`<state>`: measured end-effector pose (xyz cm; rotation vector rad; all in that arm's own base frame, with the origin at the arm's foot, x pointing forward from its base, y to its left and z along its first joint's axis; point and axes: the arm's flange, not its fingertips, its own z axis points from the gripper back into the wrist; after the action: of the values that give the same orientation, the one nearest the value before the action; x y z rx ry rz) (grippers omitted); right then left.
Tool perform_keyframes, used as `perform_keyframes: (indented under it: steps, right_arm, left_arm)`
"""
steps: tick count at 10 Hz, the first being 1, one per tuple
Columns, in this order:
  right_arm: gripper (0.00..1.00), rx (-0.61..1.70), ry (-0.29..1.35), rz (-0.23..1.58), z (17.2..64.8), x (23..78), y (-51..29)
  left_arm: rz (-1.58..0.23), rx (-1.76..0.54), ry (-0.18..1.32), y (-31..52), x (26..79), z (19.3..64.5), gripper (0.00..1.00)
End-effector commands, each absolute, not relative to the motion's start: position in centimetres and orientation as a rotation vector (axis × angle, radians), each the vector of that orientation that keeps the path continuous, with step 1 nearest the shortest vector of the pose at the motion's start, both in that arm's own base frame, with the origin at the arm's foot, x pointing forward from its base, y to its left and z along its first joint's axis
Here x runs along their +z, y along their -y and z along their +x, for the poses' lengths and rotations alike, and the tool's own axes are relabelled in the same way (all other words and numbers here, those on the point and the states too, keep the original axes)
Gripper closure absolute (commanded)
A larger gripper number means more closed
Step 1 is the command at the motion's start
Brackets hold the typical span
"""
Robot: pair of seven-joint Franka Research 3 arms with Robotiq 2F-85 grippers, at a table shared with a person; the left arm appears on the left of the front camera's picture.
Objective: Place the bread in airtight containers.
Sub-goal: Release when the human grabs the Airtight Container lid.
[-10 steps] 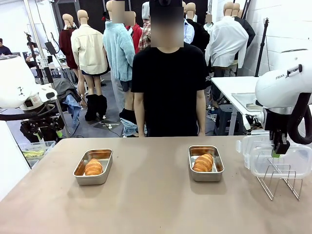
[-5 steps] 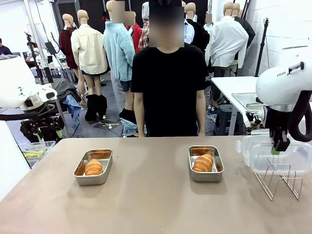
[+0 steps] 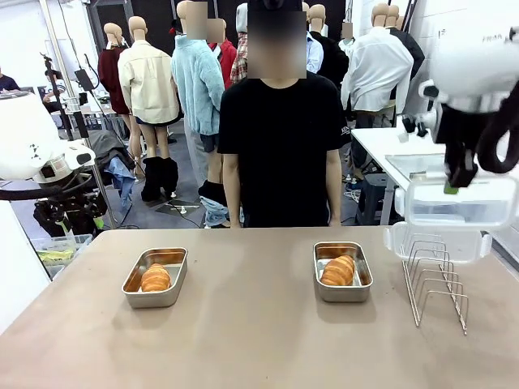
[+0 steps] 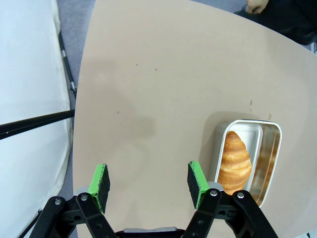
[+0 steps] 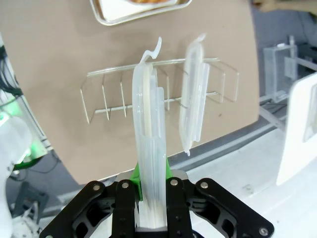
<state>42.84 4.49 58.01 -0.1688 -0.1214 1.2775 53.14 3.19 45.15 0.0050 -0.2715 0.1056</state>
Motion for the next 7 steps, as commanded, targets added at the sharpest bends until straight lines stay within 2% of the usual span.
perform_keyframes:
  steps: [1, 4, 7]
  right_arm:
    - [1.00, 1.185, 0.136, -0.126, 44.9, 60.5, -6.4]
    - [1.00, 1.078, 0.225, 0.064, 48.2, 62.9, -9.1]
    - [1.00, 0.717, 0.231, 0.337, 54.4, 63.5, -10.8]
  left_arm:
    - [0.005, 0.106, 0.271, -3.2, 45.2, 53.1, 0.18]
    - [0.005, 0.106, 0.271, -3.2, 45.2, 53.1, 0.18]
    - [0.005, 0.106, 0.271, -3.2, 45.2, 53.1, 0.18]
